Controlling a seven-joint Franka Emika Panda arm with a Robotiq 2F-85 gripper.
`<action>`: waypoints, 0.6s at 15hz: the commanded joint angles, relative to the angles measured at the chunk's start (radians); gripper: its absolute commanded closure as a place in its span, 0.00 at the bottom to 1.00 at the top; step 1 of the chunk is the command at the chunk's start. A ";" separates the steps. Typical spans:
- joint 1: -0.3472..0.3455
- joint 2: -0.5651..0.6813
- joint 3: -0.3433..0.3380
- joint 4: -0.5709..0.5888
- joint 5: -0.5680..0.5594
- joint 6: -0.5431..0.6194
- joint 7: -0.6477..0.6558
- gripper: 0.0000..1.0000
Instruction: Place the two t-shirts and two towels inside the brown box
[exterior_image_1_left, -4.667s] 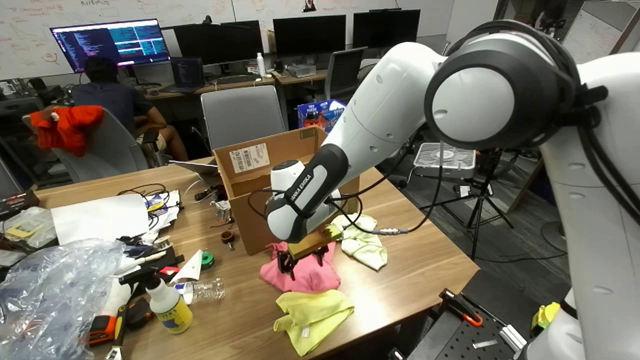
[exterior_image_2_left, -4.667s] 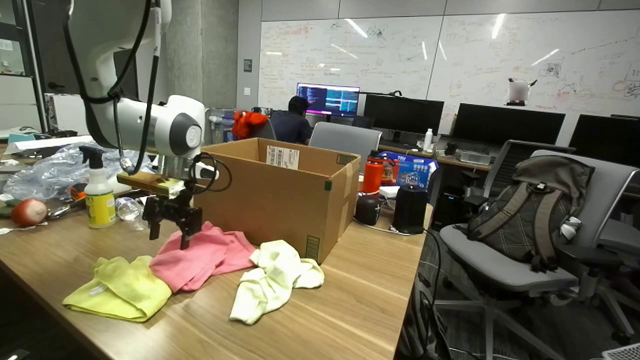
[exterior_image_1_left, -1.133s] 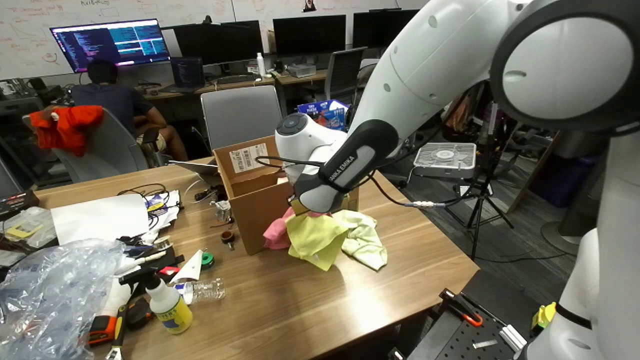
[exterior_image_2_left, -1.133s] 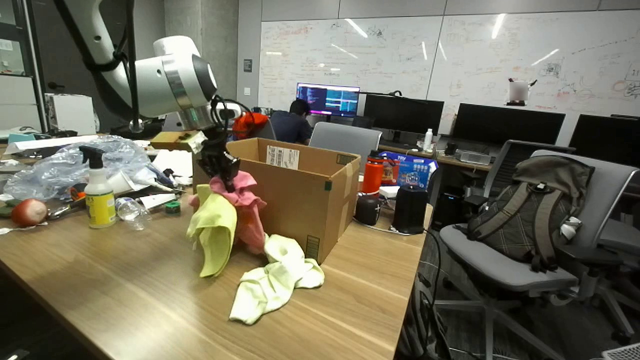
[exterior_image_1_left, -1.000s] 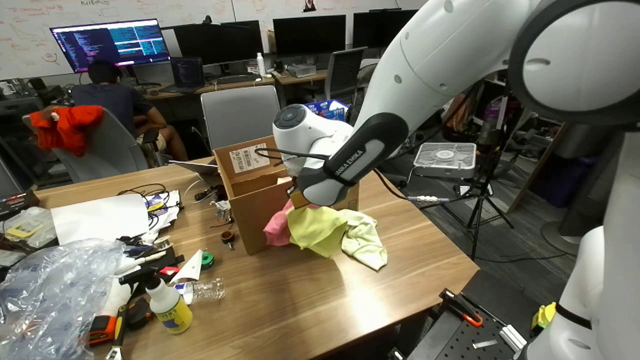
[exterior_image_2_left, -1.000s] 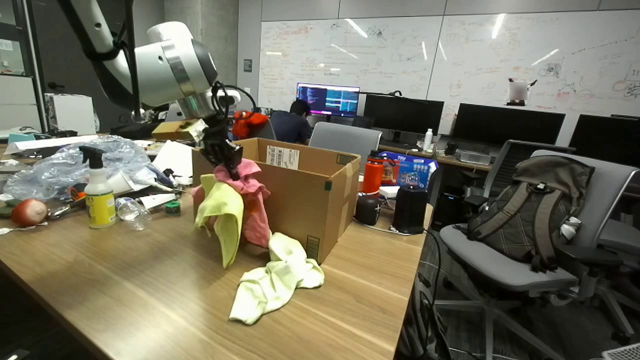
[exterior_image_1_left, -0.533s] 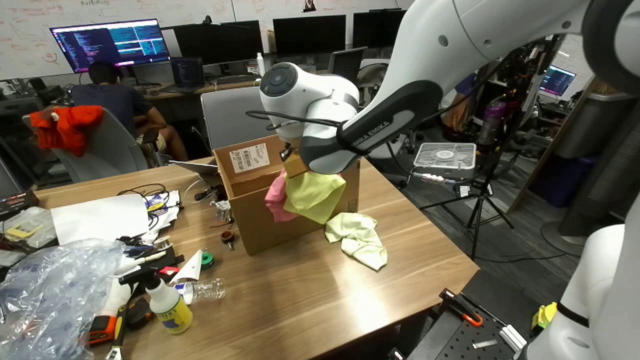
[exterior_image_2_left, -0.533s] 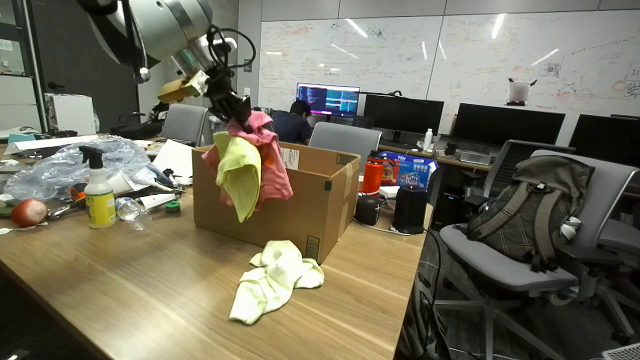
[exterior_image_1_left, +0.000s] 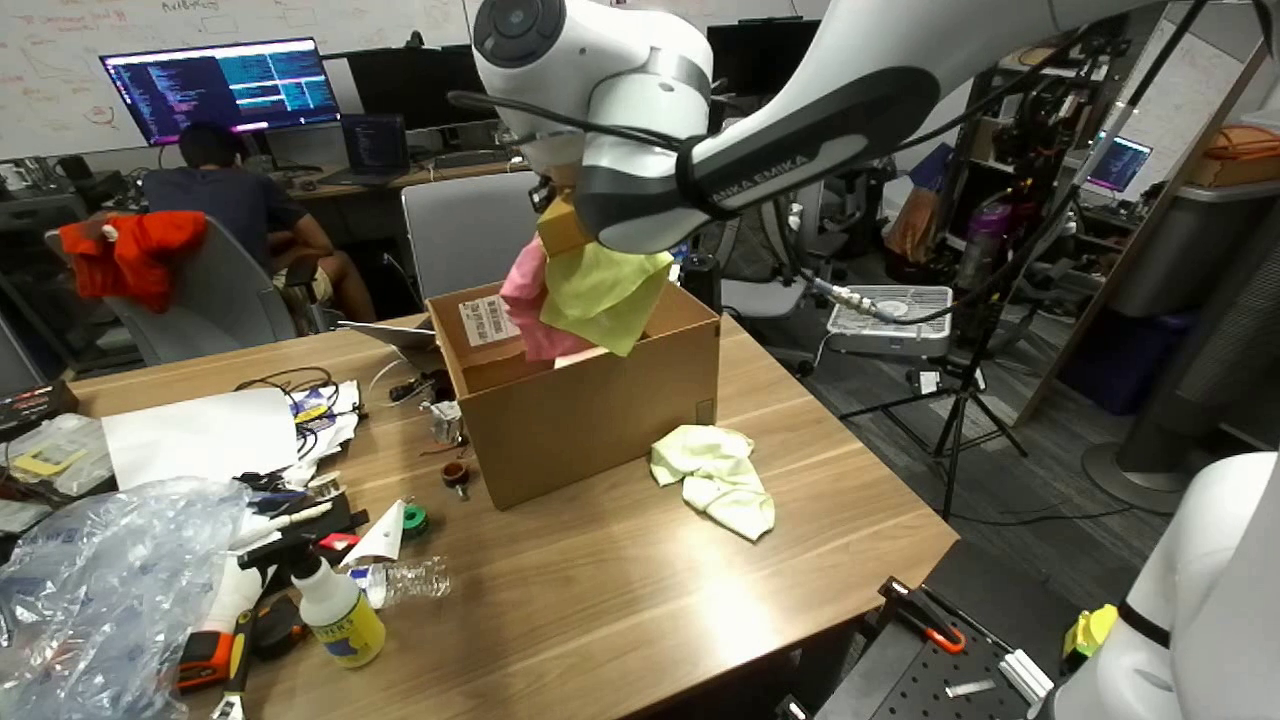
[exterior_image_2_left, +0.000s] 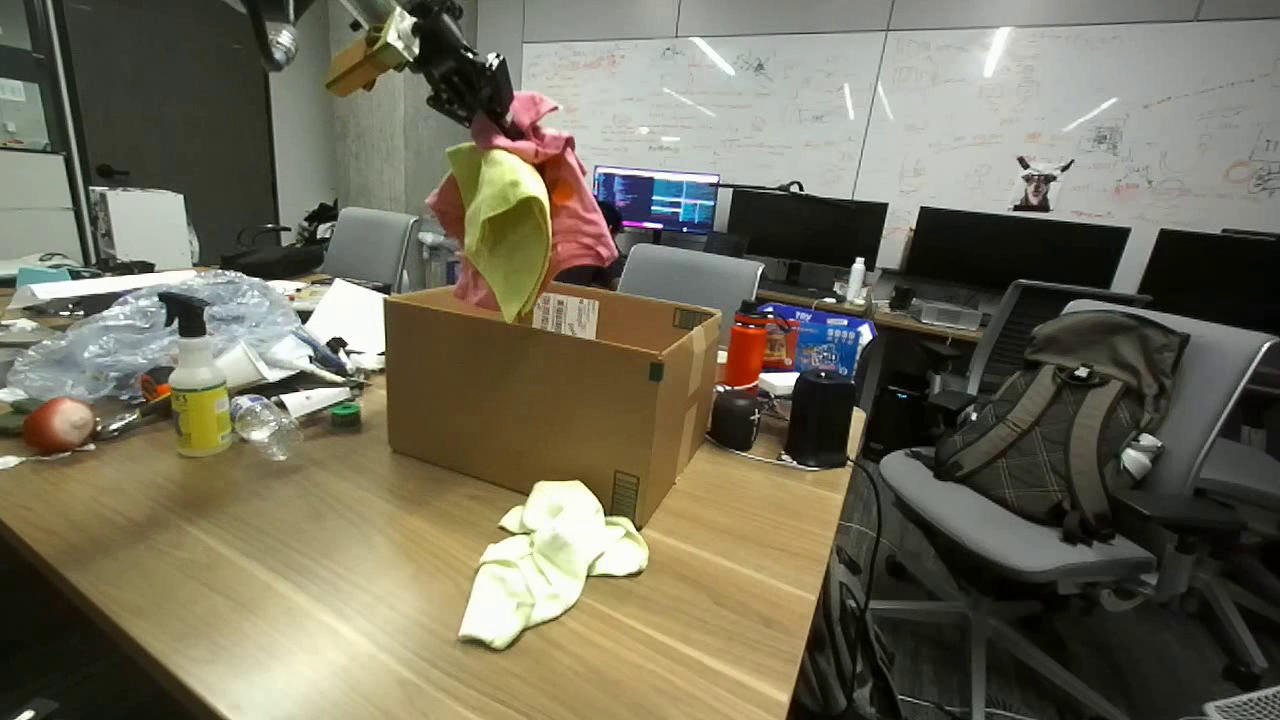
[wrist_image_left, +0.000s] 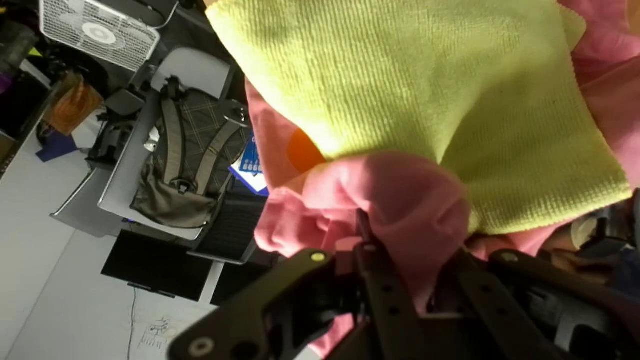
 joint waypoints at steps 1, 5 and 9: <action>-0.034 0.020 0.050 0.130 -0.029 -0.063 -0.026 0.96; -0.046 0.083 0.069 0.259 0.032 -0.155 -0.126 0.96; -0.053 0.166 0.077 0.379 0.198 -0.256 -0.312 0.96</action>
